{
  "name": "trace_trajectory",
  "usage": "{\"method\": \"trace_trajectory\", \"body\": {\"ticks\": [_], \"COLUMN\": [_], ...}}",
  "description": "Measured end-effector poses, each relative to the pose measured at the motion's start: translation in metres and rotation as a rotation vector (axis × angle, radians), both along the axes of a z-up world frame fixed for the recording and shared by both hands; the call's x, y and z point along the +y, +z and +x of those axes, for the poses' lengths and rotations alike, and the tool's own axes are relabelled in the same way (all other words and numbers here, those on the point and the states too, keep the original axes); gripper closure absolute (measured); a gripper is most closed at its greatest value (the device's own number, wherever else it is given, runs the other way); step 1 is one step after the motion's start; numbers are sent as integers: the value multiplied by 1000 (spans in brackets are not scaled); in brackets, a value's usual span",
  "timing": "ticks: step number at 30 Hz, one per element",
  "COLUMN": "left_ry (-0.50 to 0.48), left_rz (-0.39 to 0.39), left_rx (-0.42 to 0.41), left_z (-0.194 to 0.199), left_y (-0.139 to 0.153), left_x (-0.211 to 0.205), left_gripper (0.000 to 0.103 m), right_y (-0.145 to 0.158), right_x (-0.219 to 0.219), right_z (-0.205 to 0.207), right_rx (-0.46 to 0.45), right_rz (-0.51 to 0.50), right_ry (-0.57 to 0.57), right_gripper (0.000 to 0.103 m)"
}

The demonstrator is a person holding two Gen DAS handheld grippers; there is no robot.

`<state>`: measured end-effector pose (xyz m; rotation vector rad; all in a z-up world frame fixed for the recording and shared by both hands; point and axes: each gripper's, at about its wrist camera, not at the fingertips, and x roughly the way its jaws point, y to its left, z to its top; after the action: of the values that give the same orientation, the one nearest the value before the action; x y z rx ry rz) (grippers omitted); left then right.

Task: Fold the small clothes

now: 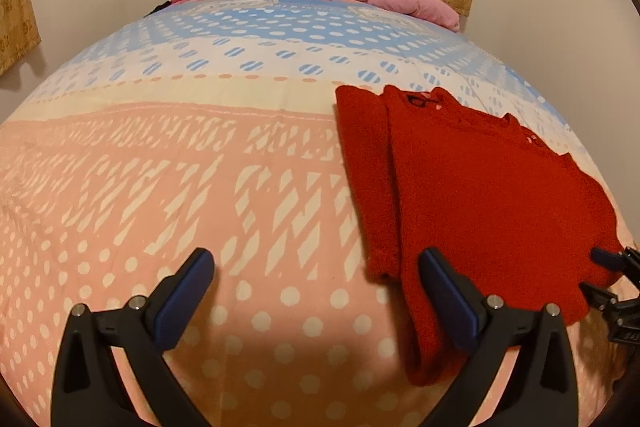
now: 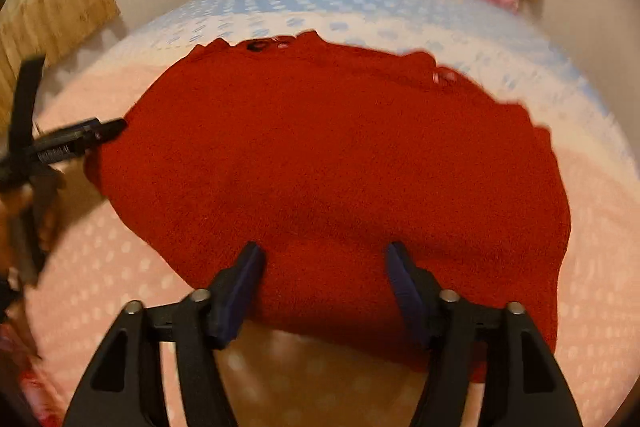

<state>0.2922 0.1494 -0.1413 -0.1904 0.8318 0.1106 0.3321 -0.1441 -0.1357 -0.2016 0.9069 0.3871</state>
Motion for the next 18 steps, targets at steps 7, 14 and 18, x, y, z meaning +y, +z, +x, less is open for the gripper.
{"method": "trace_trajectory", "body": {"ticks": [7, 14, 18], "left_ry": [11, 33, 21], "left_rz": [24, 32, 50], "left_rx": [-15, 13, 13], "left_z": [-7, -4, -6], "left_y": [5, 0, 1], "left_x": [2, 5, 3], "left_gripper": [0, 0, 0], "right_y": [27, 26, -1], "right_x": [6, 63, 85], "right_z": [-8, -18, -9], "right_rx": [-73, -122, 28], "right_rz": [32, 23, 15], "right_ry": [1, 155, 200], "right_gripper": [31, 31, 31]}}
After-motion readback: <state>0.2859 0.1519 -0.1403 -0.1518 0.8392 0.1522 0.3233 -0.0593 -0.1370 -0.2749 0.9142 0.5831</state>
